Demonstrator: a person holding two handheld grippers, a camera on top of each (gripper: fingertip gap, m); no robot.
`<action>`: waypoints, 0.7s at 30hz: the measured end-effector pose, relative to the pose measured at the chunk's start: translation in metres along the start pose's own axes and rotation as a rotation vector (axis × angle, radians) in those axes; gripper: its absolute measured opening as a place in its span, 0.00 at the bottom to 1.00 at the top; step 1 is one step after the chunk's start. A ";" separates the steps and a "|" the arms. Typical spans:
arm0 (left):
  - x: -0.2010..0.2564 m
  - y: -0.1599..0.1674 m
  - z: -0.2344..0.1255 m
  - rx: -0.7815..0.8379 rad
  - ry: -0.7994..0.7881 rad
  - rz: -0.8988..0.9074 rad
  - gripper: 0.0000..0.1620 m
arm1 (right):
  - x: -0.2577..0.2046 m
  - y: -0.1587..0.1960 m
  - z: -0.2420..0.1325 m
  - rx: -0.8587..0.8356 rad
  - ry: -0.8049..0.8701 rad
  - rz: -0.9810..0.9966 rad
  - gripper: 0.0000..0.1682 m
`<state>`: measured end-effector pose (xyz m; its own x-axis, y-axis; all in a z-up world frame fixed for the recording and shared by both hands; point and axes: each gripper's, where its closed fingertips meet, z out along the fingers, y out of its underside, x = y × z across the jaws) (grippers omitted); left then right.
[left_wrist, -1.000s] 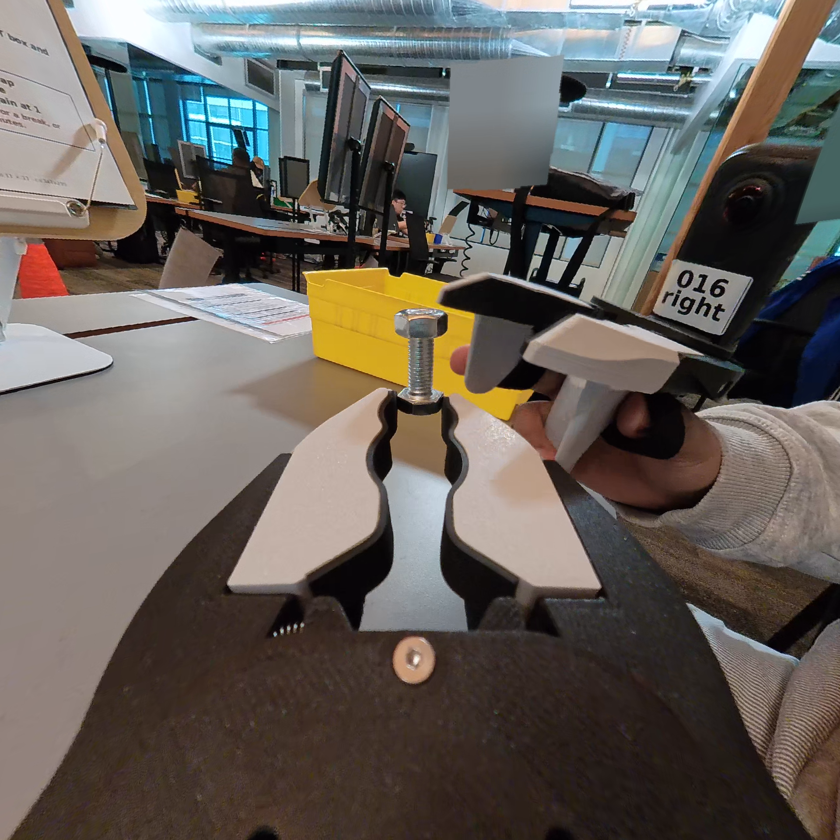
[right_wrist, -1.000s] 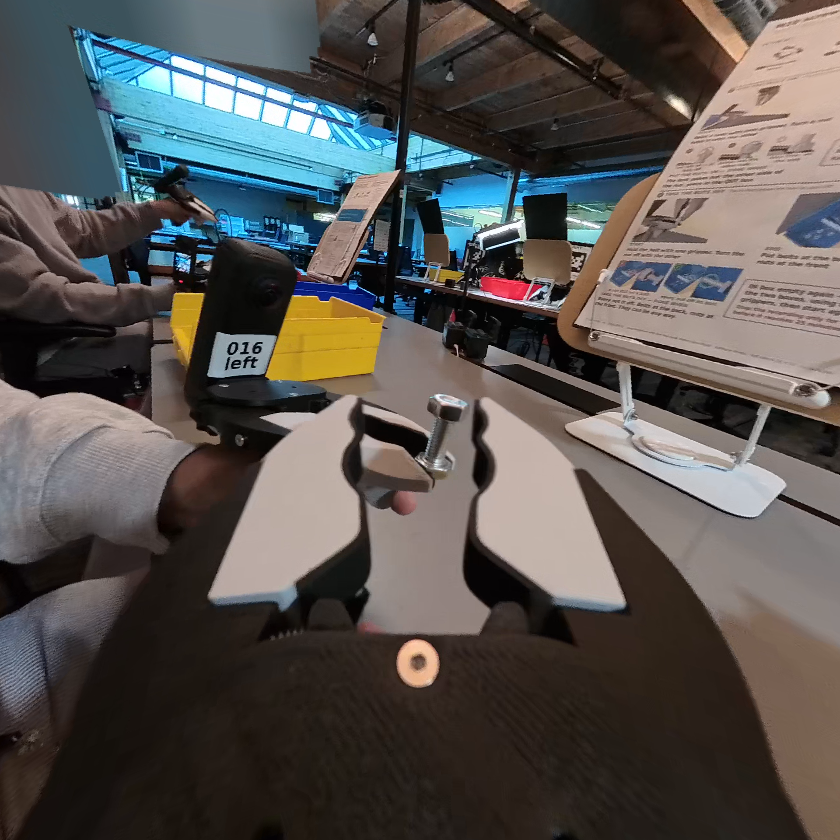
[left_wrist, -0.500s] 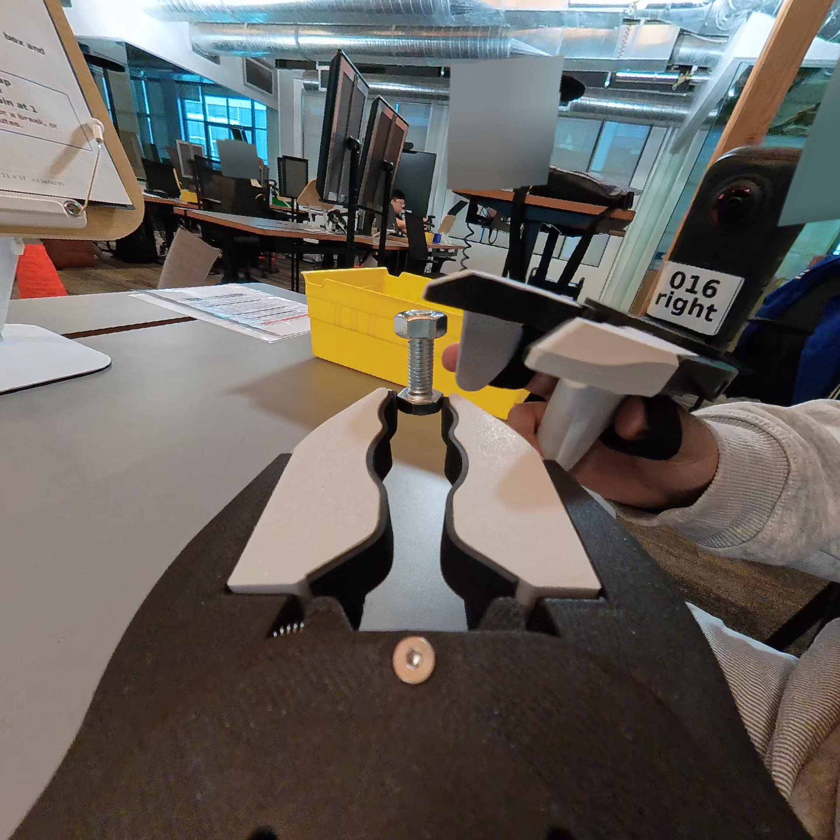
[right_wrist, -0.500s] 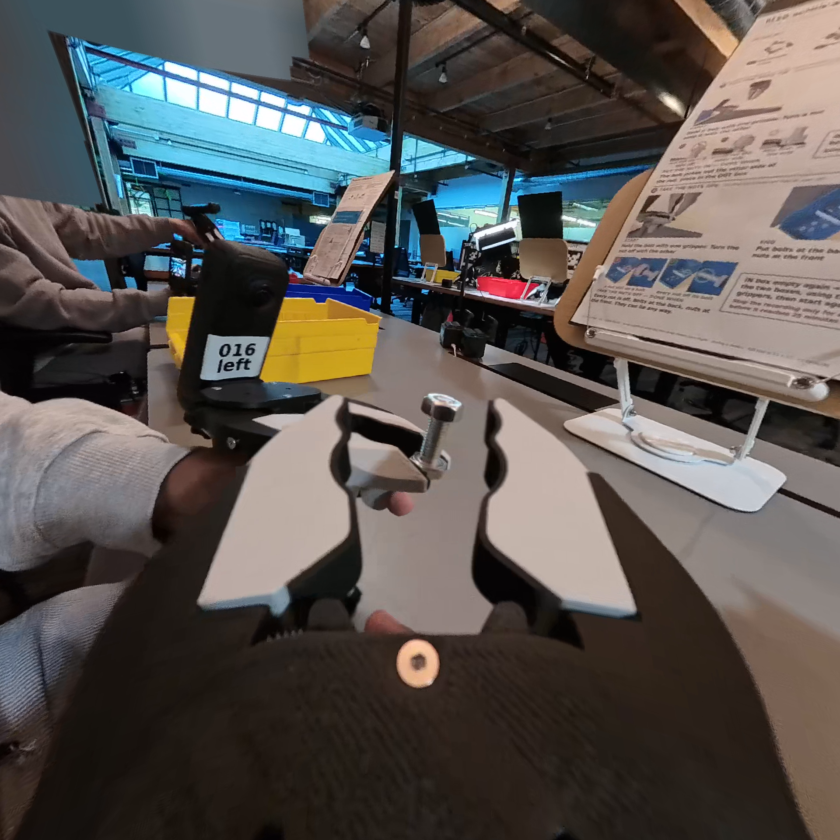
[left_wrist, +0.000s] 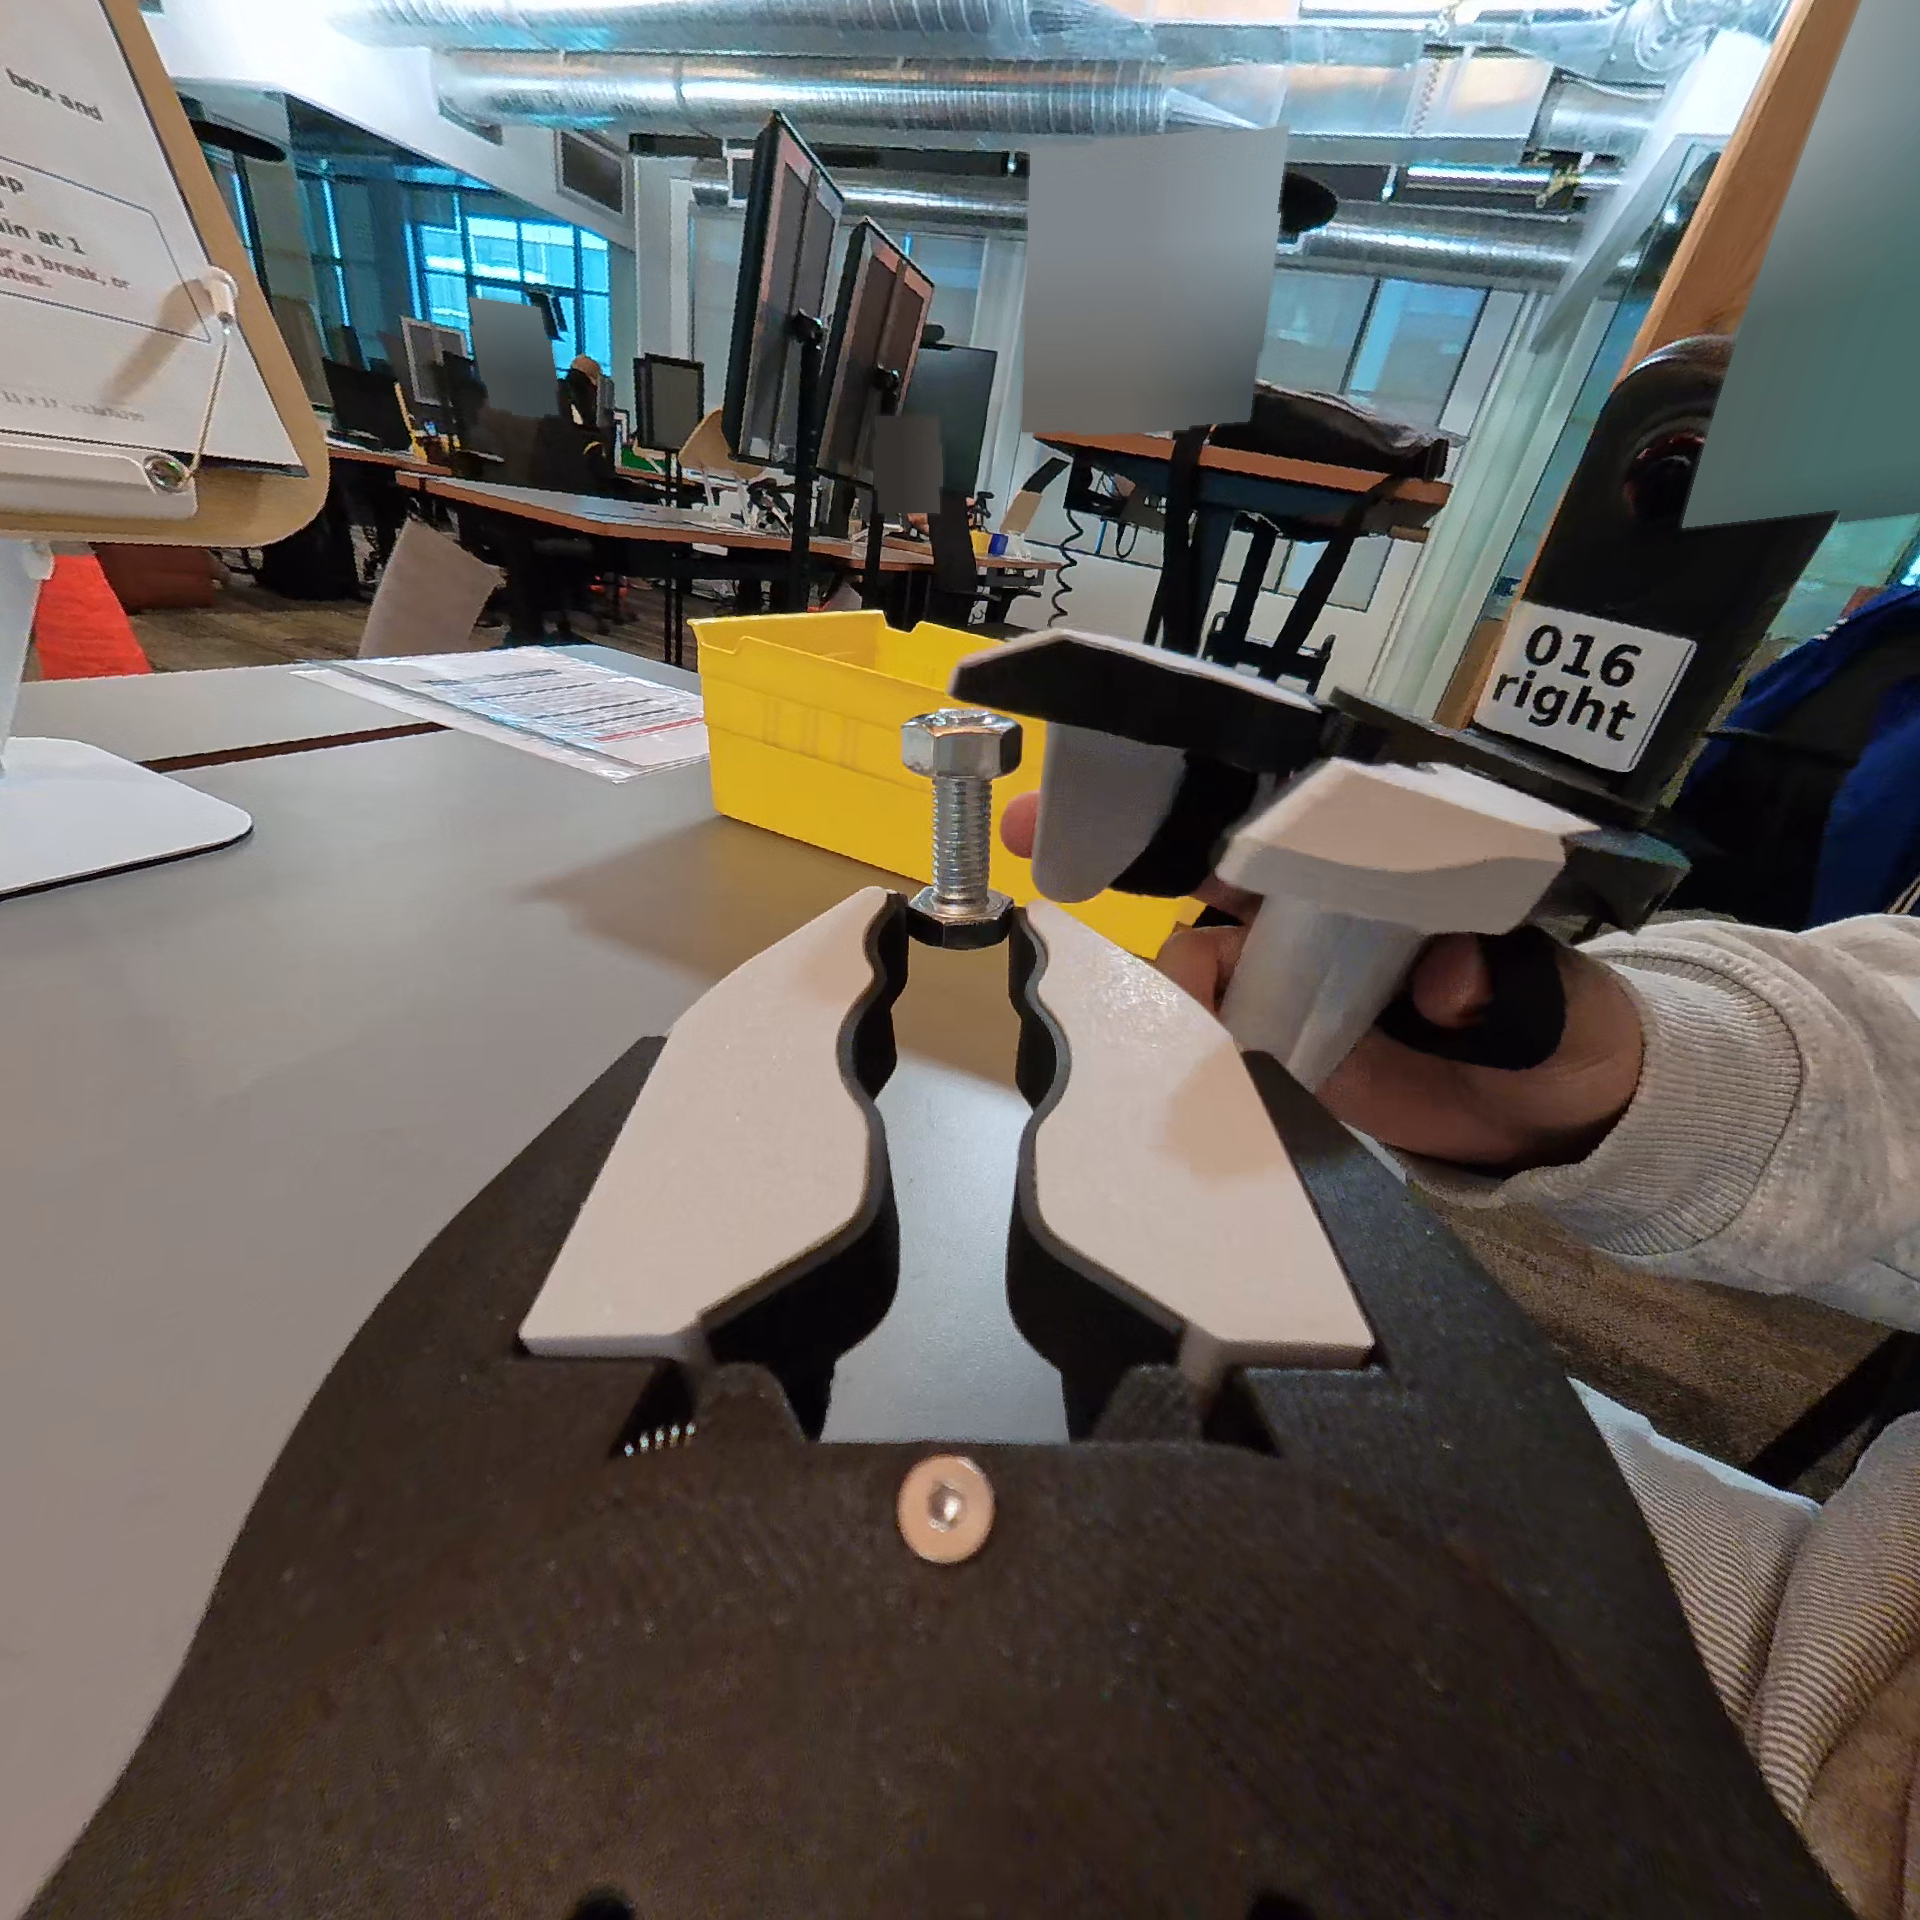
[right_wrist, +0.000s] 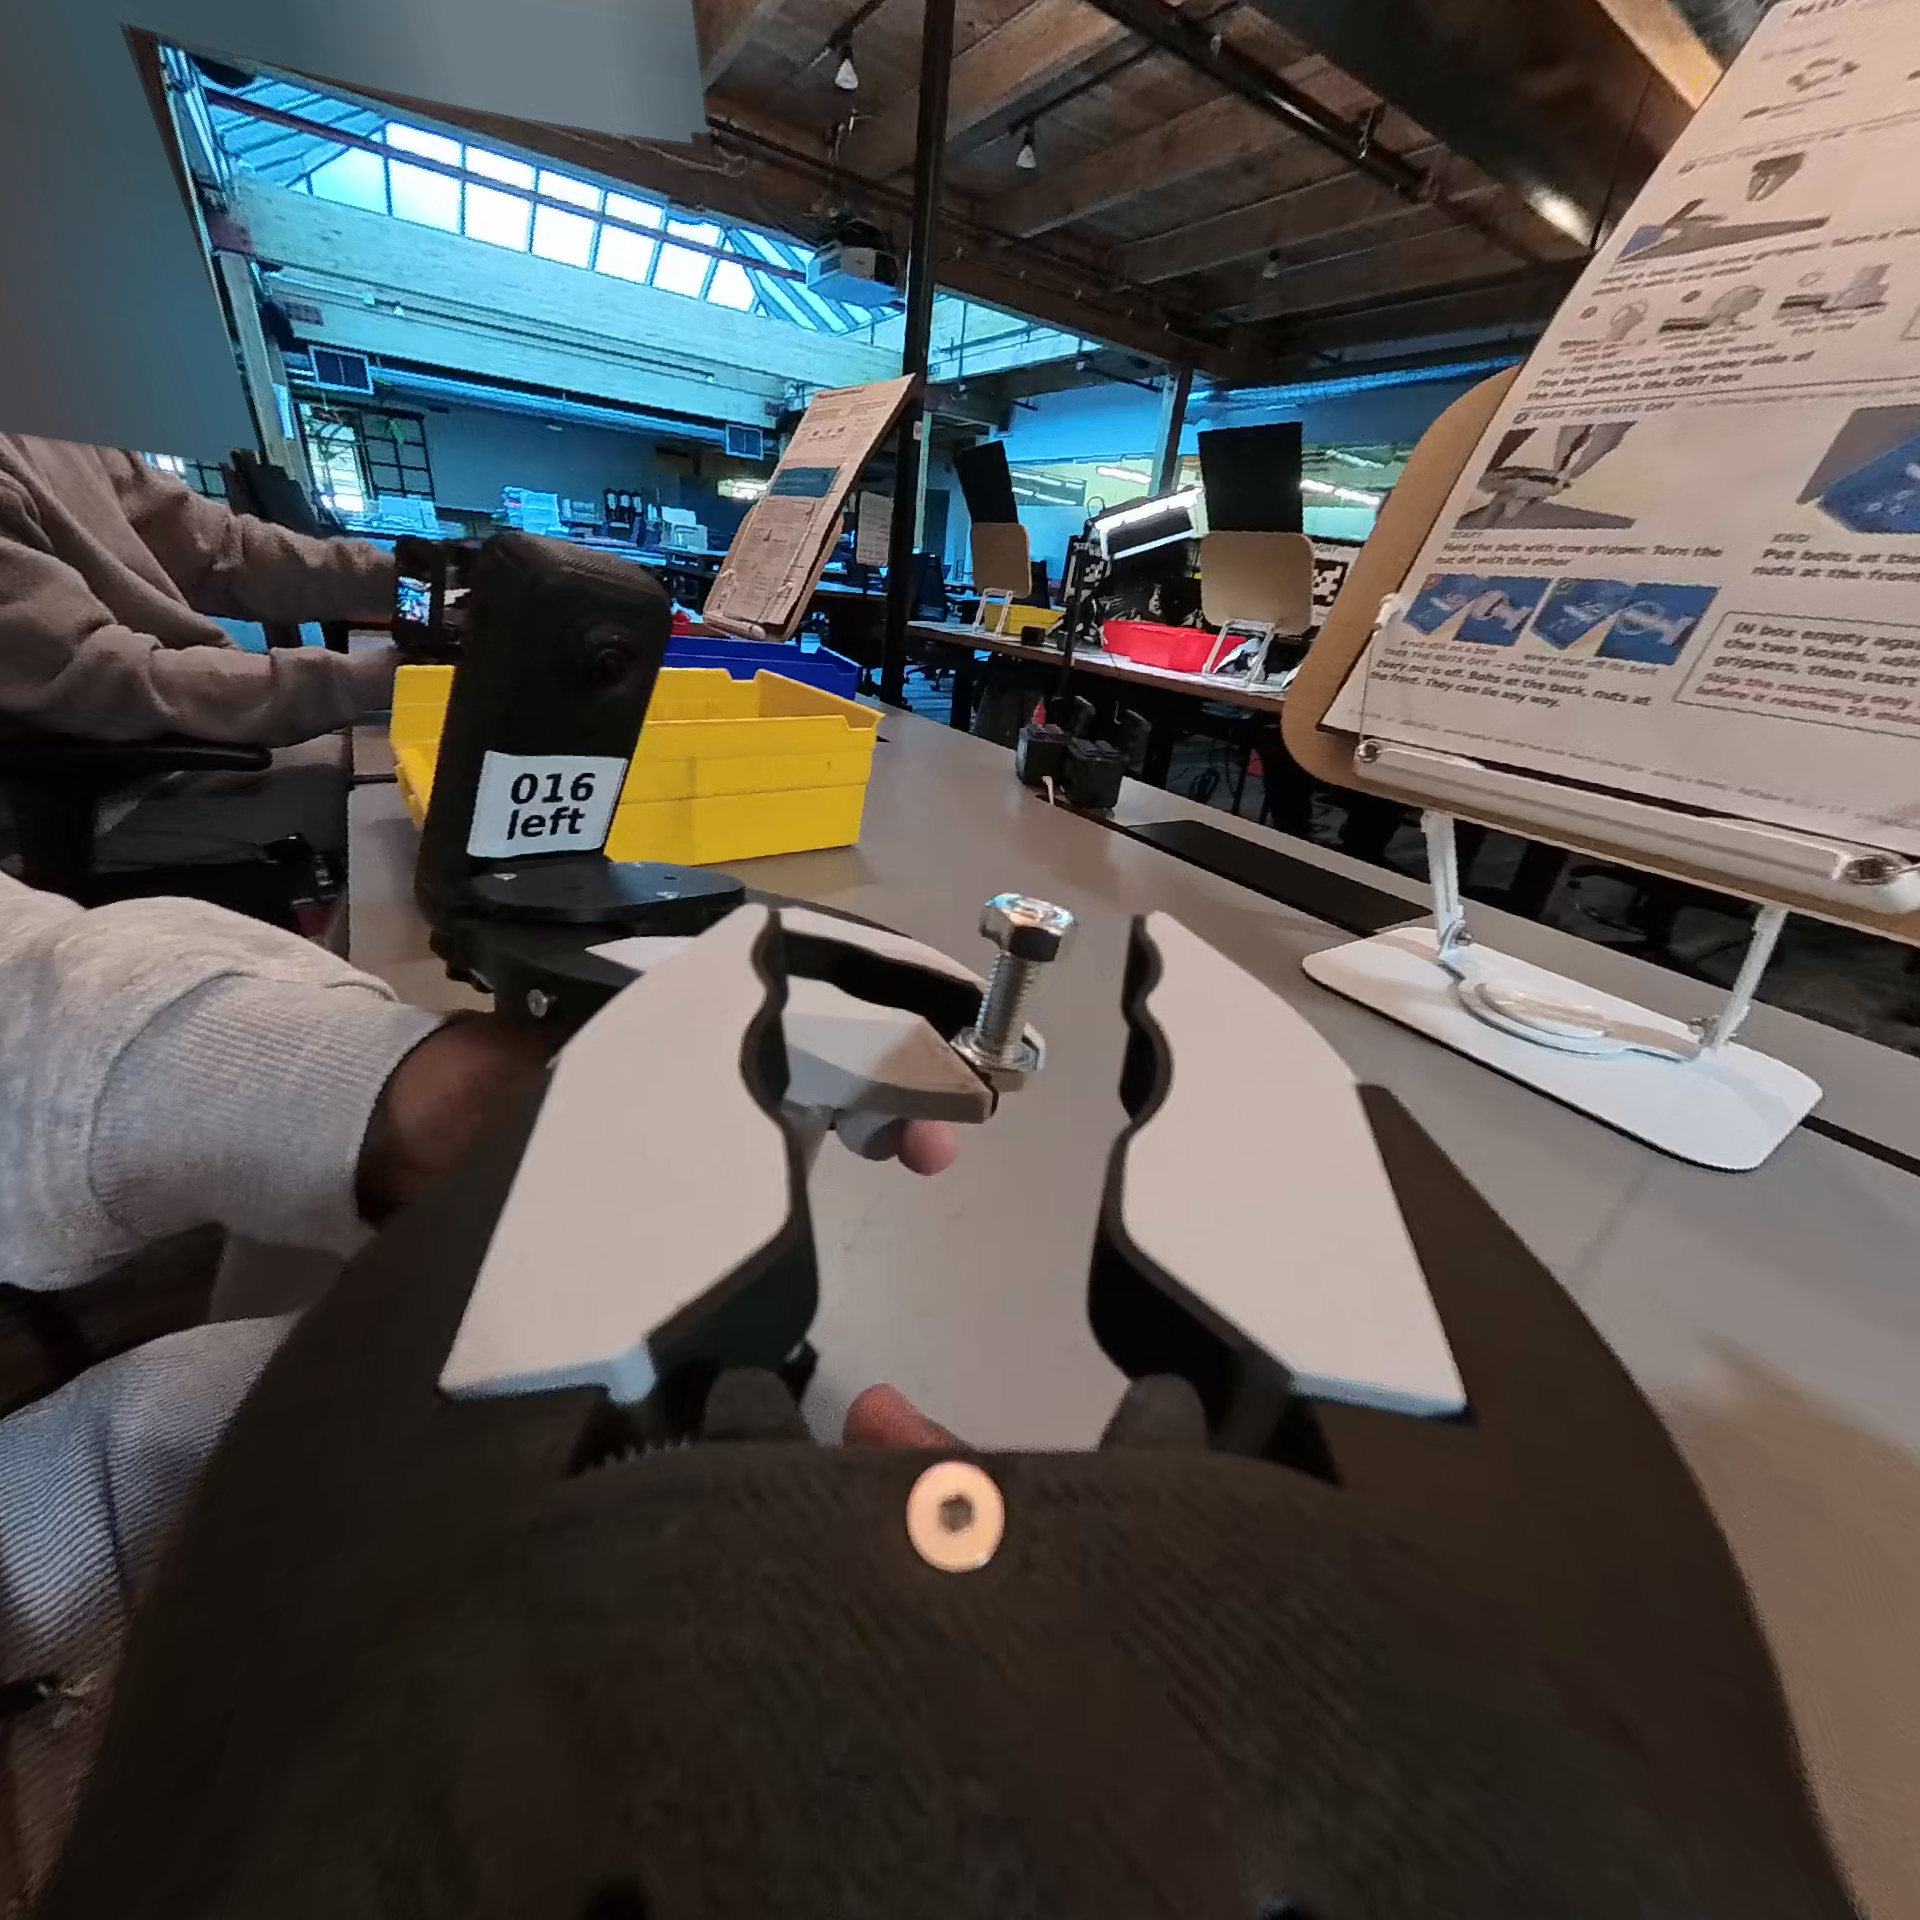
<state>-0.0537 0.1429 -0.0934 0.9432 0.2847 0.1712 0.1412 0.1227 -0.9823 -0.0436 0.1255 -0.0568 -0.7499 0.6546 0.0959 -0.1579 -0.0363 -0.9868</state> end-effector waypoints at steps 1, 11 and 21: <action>0.000 0.000 0.000 0.000 0.000 -0.001 0.12 | -0.003 0.002 0.001 -0.012 -0.016 0.004 0.36; 0.000 0.000 0.000 0.000 0.000 0.000 0.12 | -0.003 0.002 -0.001 -0.020 -0.012 -0.021 0.26; -0.001 0.000 0.000 0.002 -0.001 -0.007 0.12 | -0.007 0.000 -0.004 -0.023 -0.035 -0.039 0.09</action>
<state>-0.0544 0.1423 -0.0934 0.9420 0.2843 0.1784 0.1475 0.1266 -0.9809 -0.0361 0.1241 -0.0576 -0.7658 0.6280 0.1384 -0.1730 0.0061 -0.9849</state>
